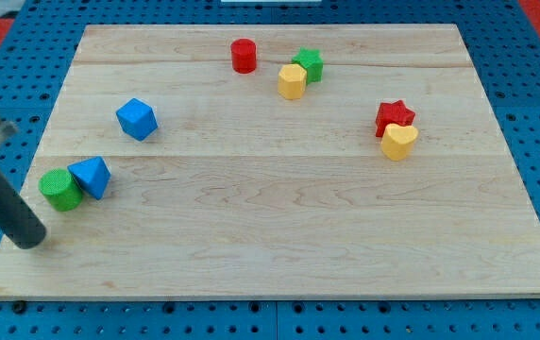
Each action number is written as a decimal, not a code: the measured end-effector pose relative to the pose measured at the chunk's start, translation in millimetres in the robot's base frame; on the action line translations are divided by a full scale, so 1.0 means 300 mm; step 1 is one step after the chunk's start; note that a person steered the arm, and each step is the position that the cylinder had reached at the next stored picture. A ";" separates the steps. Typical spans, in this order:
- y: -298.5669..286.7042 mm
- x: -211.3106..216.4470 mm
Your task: Push the blue triangle into the blue cube
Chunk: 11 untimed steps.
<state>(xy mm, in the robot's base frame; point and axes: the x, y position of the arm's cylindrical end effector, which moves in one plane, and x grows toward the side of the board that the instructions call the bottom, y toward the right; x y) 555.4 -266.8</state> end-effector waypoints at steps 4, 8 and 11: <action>0.240 -0.292; 0.475 -0.300; 0.383 -0.463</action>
